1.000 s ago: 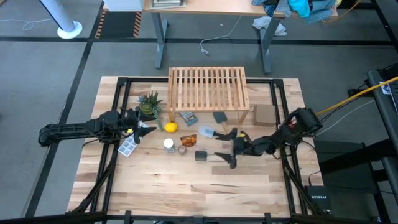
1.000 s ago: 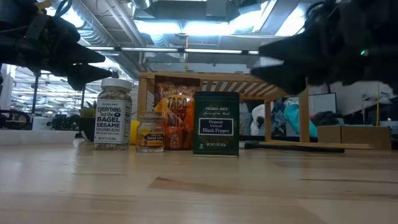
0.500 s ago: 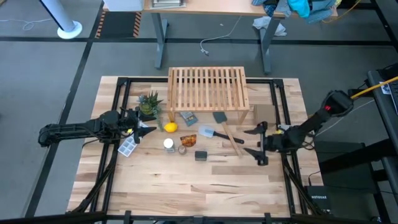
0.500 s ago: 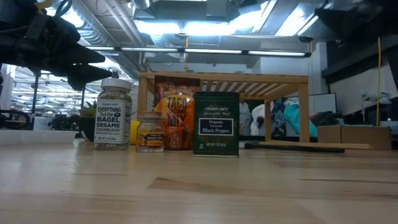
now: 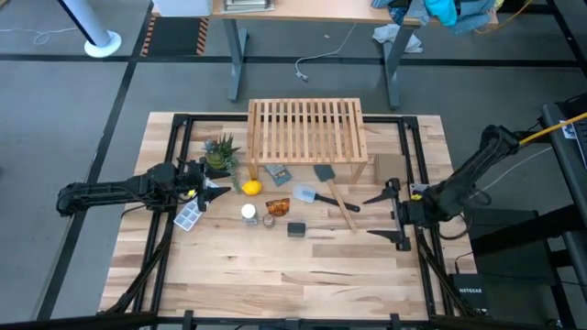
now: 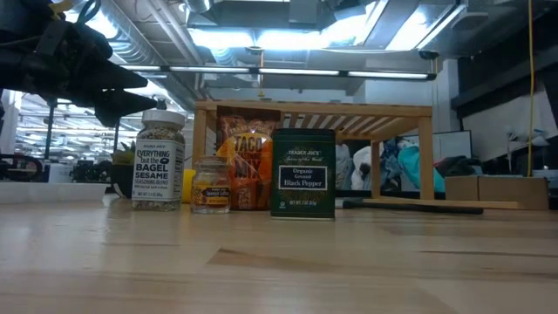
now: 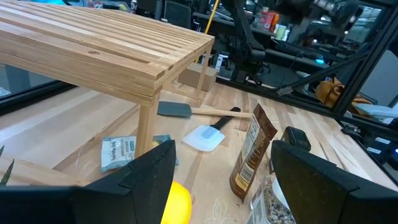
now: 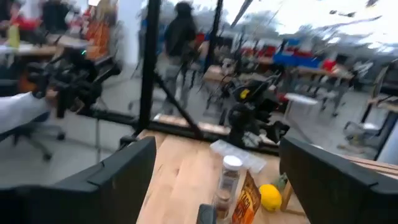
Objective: Shelf spices
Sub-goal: Put the white seasoning bottle on the shelf
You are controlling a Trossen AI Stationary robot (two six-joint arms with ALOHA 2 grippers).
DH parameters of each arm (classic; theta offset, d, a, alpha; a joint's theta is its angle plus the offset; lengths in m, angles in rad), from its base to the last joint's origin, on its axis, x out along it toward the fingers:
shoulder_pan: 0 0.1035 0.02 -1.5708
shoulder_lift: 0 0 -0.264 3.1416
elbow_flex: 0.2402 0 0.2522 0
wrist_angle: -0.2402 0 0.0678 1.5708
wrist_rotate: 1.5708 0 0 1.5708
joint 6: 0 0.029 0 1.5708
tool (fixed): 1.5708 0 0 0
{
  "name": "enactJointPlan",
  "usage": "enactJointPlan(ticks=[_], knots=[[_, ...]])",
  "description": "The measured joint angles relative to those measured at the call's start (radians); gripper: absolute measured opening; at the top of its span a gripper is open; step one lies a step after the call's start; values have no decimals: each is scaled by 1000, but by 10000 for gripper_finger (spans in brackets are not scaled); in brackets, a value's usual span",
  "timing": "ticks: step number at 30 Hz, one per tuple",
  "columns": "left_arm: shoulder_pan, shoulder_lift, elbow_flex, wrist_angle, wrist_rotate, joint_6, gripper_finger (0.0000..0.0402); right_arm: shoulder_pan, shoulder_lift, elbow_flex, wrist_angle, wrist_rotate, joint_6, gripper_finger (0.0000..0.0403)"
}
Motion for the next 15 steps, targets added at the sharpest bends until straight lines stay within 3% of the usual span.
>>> enactJointPlan(ticks=[5, 9, 15], knots=[[0, 0, 0, 7, 0, 0, 258, 0, 22, 211, -295, 2, 95, 347], [0, 0, -1, 67, -5, 2, 258, -1, 38, 249, -311, 6, 92, 347], [1, 24, -1, 8, 23, -15, 258, -1, 37, 250, -356, 130, 101, 347]])
